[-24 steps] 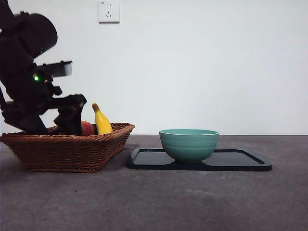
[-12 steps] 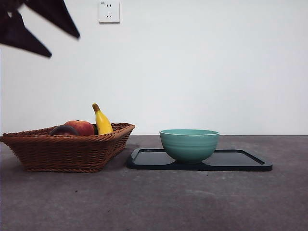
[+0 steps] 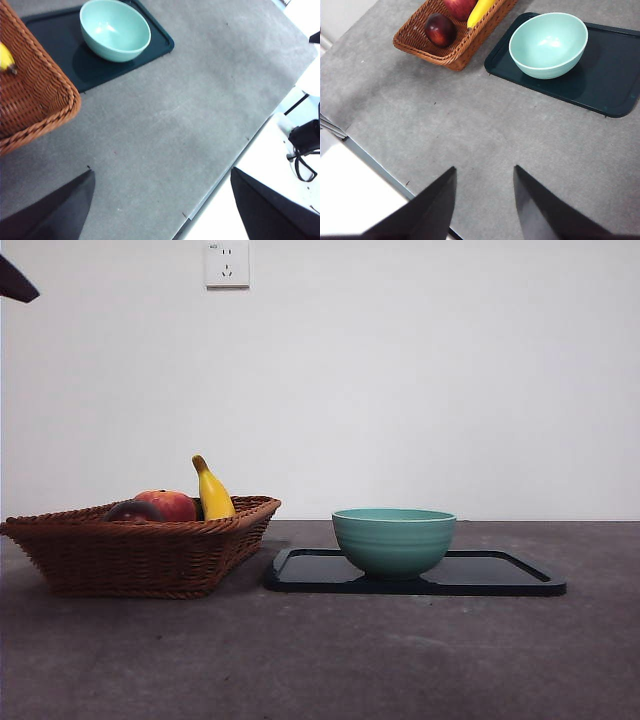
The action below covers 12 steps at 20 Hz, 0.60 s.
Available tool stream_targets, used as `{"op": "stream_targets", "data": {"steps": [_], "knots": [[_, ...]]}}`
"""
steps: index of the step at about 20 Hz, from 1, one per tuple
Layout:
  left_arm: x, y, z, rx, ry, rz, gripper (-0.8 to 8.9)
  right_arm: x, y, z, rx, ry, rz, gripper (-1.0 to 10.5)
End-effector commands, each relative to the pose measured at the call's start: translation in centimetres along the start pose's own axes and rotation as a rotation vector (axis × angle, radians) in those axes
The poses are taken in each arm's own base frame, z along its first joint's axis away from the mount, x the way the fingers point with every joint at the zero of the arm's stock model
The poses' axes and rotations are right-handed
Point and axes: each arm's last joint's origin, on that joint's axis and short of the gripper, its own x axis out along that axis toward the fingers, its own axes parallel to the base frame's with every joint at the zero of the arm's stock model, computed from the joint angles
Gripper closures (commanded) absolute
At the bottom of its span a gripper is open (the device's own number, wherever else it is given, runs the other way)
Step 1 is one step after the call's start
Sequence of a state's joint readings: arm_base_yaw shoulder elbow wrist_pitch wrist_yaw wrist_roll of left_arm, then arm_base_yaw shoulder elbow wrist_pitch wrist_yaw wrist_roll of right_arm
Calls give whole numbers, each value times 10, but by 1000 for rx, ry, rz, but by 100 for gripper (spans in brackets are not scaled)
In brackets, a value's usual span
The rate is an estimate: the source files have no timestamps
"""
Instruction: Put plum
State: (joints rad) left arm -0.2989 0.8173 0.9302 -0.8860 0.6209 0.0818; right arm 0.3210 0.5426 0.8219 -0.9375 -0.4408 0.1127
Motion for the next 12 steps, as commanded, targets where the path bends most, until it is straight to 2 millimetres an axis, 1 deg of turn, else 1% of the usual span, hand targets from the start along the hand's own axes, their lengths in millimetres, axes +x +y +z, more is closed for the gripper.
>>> {"op": "stream_targets", "data": {"steps": [1, 12], "knots": [[-1, -1, 4, 36, -14, -7, 381, -1, 1, 3, 5, -11, 3, 764], [-1, -1, 4, 36, -14, -7, 381, -1, 1, 3, 37, -11, 2, 764]]}}
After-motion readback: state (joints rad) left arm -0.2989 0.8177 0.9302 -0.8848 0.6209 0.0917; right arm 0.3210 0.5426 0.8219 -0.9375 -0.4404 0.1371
